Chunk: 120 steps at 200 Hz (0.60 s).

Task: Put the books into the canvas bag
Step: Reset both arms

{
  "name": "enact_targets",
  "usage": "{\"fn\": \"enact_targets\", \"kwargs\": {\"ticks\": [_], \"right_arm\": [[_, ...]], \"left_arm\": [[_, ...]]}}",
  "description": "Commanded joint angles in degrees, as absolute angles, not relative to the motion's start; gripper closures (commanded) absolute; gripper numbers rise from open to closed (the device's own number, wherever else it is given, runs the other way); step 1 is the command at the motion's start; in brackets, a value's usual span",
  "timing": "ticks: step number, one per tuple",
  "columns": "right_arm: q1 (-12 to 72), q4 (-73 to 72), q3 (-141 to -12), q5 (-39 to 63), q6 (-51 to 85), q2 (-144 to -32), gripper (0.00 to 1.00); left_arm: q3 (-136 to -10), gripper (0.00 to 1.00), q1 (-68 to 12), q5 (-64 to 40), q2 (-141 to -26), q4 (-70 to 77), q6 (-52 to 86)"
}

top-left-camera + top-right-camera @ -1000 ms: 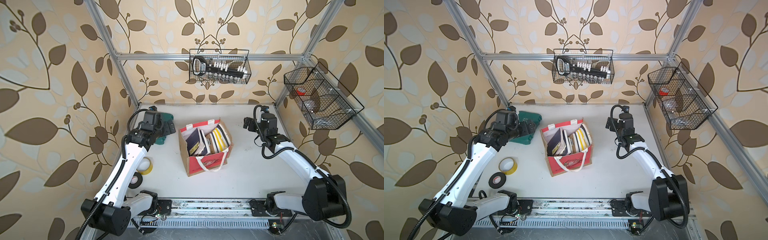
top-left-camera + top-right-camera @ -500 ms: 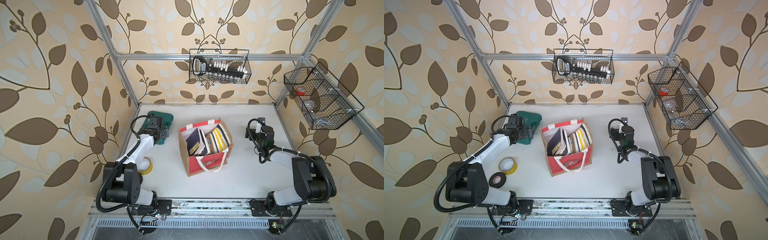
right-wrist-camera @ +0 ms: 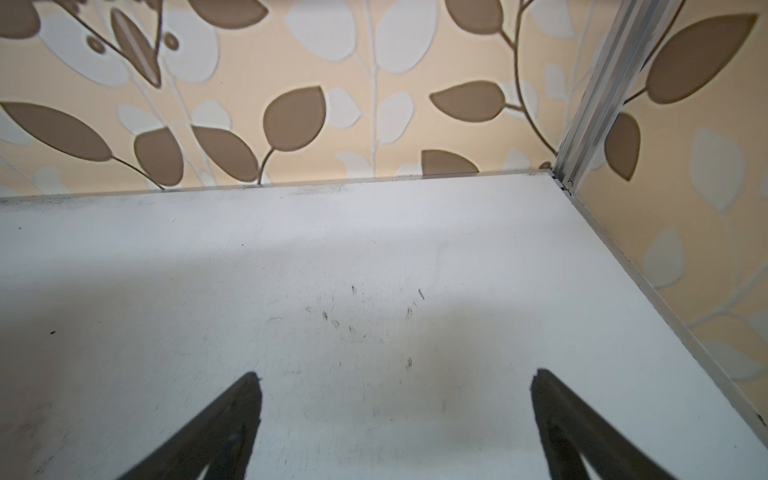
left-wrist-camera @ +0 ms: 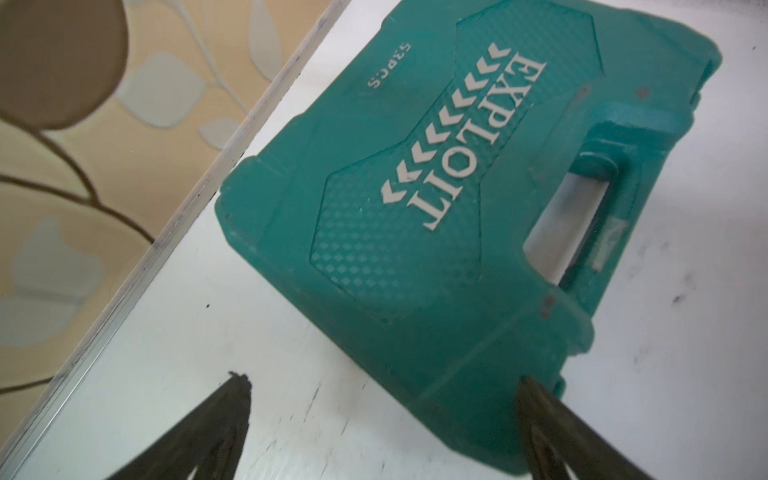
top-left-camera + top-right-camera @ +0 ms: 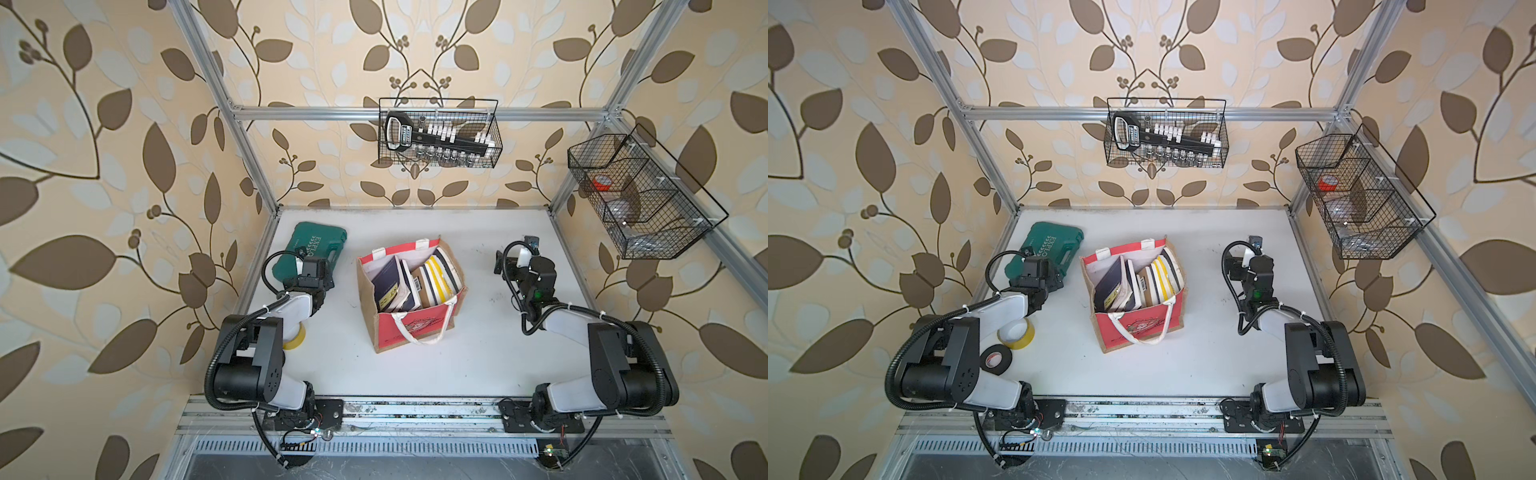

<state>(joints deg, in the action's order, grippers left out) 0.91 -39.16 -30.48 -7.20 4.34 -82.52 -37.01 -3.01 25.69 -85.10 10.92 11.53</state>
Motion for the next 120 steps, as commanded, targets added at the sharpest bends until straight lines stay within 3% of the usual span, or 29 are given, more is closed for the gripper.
{"fn": "enact_targets", "kwargs": {"ticks": [1, 24, 79, 120], "right_arm": [[0.60, -39.21, -29.09, -5.88, 6.03, -80.36, 0.02], [0.61, -40.17, -28.66, -5.68, 6.41, -80.15, 0.02], [0.87, -39.49, -23.54, -11.48, 6.40, -75.85, 0.01], [1.37, -57.28, -14.19, -16.37, 5.36, -77.01, 0.01]], "left_arm": [[-32.60, 0.01, -4.35, 26.92, -87.85, 26.32, 6.65], [-28.72, 0.01, -5.51, 21.05, -86.18, 32.04, 2.77], [-31.14, 0.02, -6.46, 21.49, -87.64, 28.97, 1.64], [-27.79, 0.01, -7.03, 23.74, -85.96, 33.57, 2.11]]}}
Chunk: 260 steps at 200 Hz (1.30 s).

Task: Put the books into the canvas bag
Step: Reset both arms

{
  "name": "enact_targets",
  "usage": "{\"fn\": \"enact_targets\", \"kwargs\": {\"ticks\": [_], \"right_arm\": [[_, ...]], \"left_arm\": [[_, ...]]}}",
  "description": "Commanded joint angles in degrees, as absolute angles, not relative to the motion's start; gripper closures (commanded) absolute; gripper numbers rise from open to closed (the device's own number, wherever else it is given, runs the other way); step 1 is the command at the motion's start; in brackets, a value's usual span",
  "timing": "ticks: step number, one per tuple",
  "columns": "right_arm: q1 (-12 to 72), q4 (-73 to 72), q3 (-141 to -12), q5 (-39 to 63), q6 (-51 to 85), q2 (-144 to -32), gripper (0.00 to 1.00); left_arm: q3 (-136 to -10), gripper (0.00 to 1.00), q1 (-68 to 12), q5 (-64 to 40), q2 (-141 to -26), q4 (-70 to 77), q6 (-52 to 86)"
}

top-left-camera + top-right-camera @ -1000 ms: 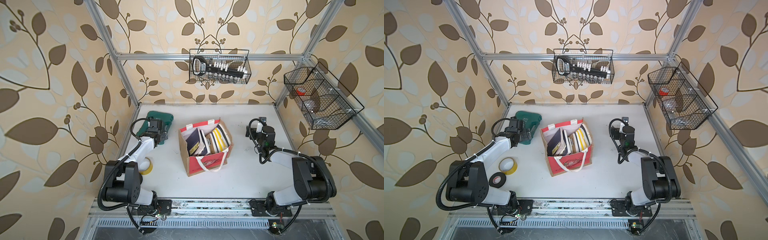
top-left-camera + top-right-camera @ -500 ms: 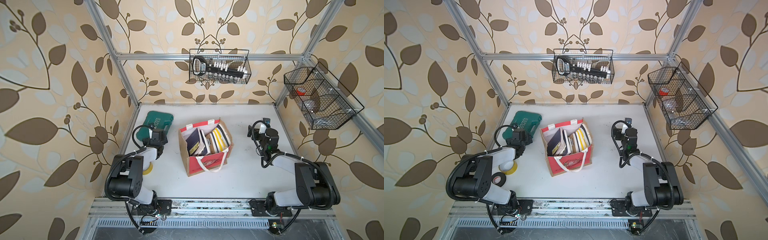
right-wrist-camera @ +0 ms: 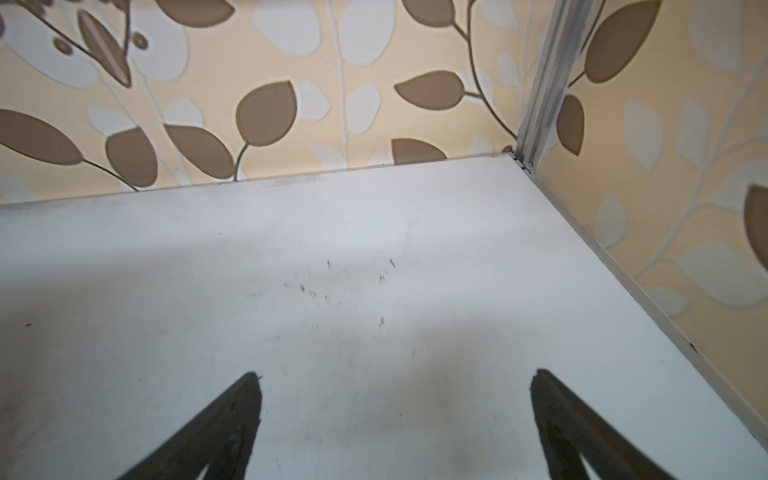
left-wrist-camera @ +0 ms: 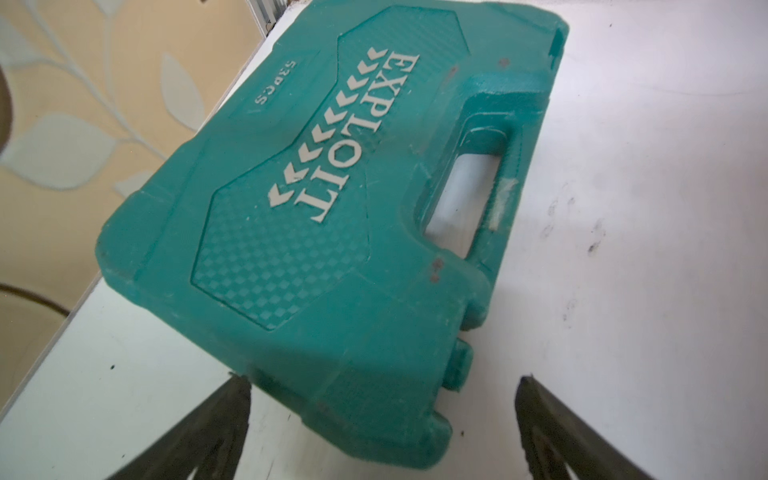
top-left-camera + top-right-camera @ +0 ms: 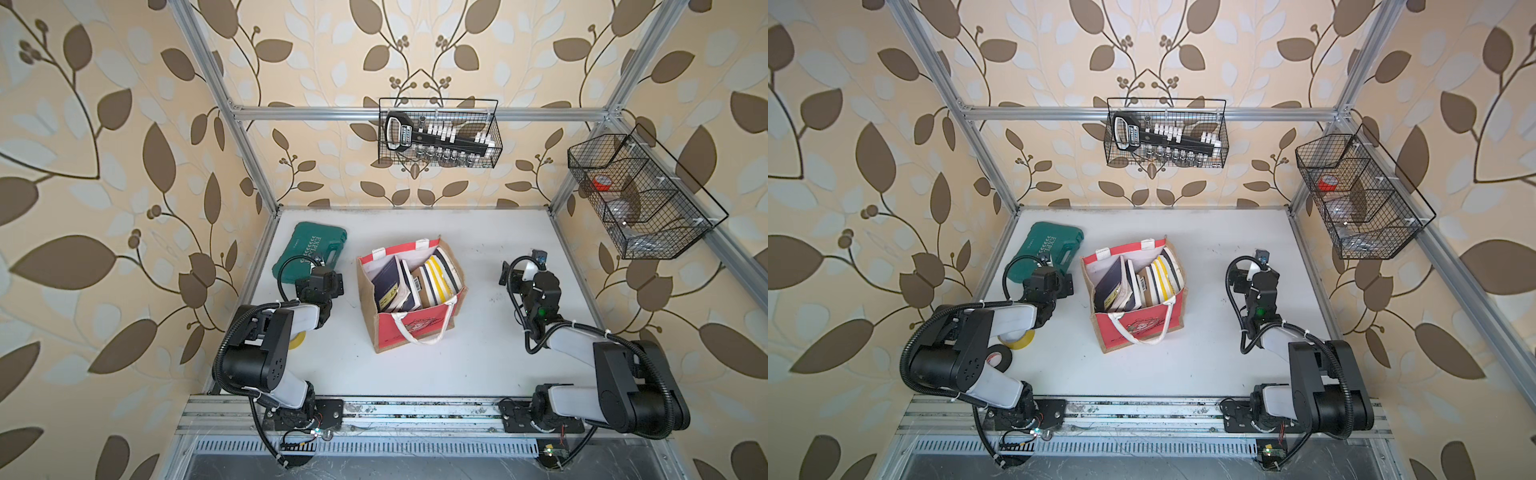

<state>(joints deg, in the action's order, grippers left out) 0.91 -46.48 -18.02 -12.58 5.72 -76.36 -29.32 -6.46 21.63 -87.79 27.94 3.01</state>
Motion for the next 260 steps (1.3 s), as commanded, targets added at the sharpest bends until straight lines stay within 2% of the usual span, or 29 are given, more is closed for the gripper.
{"fn": "enact_targets", "kwargs": {"ticks": [1, 35, 50, 64, 82, 104, 260], "right_arm": [[1.43, -57.42, -14.12, -16.53, 5.45, -77.13, 0.01], [4.23, -74.89, -9.81, -20.74, 3.41, -86.88, 0.01], [4.32, -70.17, -10.92, -20.99, 4.06, -85.94, 0.02], [3.48, -69.96, -11.55, -20.10, 4.41, -86.35, 0.02], [3.36, -69.19, -11.60, -19.85, 4.70, -85.92, 0.01], [3.35, -69.26, -11.40, -19.80, 4.66, -85.80, 0.01], [2.90, -68.50, -11.82, -18.81, 4.84, -85.96, 0.01]], "left_arm": [[-27.69, 0.01, -7.07, 23.78, -85.87, 33.75, 2.11], [-22.08, 0.01, -9.51, 24.43, -83.82, 42.32, -0.59], [-17.43, 0.01, -8.61, 21.09, -83.25, 49.10, 0.25], [-14.03, 0.01, -8.95, 22.83, -89.37, 64.86, -2.85], [-19.19, 0.01, -8.33, 21.02, -85.51, 47.94, 0.40], [-21.86, 0.01, -4.24, 16.92, -86.20, 43.25, 2.93], [-21.64, 0.01, -3.69, 16.18, -86.06, 43.60, 3.02]]}}
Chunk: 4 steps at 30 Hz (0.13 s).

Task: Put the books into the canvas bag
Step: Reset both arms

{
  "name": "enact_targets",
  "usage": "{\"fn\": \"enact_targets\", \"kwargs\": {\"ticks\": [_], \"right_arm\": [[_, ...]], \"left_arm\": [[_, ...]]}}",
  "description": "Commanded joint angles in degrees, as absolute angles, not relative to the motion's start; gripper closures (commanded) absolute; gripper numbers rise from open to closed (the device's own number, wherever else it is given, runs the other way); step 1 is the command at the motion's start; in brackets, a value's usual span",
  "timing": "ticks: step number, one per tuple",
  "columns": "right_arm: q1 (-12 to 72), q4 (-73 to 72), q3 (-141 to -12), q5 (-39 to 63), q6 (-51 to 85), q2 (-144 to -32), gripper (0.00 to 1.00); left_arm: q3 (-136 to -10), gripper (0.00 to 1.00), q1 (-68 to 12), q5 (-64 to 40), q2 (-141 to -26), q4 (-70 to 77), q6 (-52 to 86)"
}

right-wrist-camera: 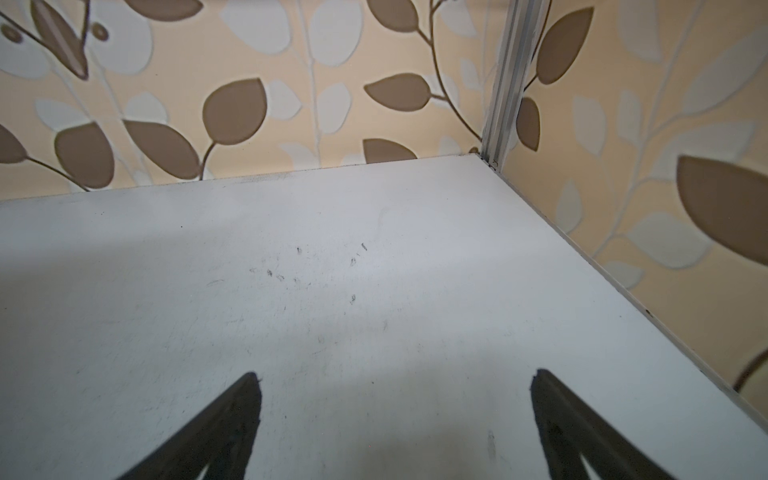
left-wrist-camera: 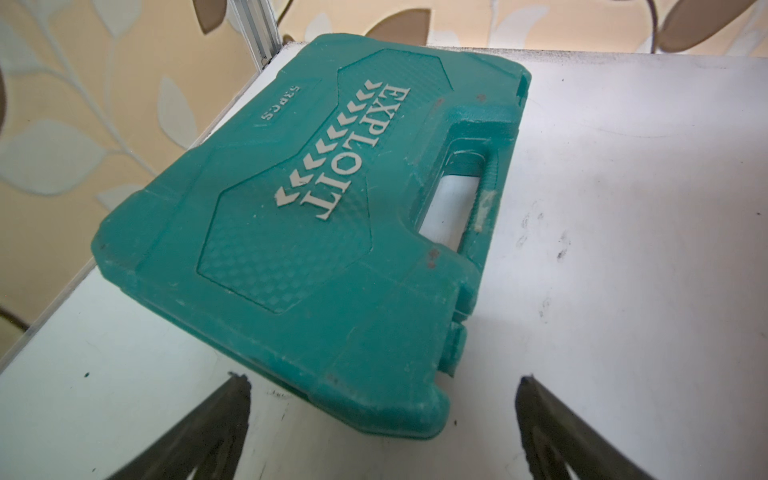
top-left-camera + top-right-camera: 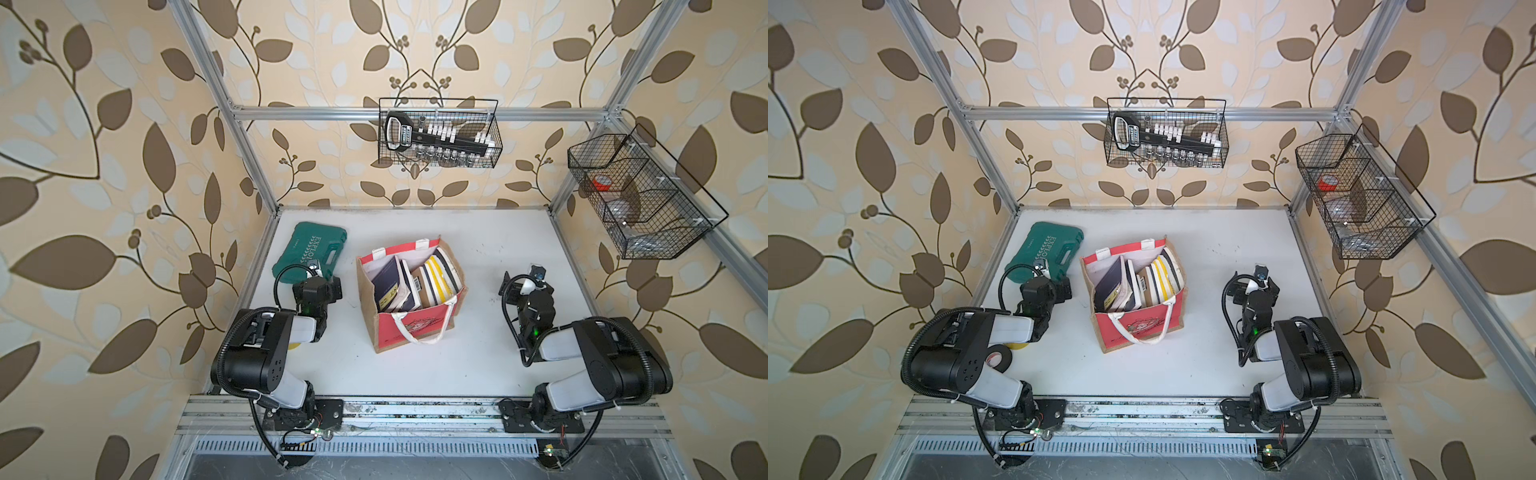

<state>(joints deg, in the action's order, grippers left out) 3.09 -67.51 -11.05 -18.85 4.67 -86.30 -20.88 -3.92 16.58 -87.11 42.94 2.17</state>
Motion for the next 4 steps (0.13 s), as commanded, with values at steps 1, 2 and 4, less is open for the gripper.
{"fn": "enact_targets", "kwargs": {"ticks": [1, 2, 4], "right_arm": [[2.90, -68.48, -11.84, -18.76, 4.88, -85.96, 0.01], [2.84, -68.49, -11.87, -18.77, 4.84, -85.96, 0.01], [2.90, -68.50, -11.86, -18.79, 4.84, -85.96, 0.01]], "left_arm": [[-21.63, 0.01, -3.69, 16.13, -86.05, 43.60, 3.05], [-21.58, 0.01, -3.61, 16.07, -85.95, 43.66, 3.03], [-21.36, 0.01, -3.60, 16.00, -85.72, 43.86, 3.01]]}}
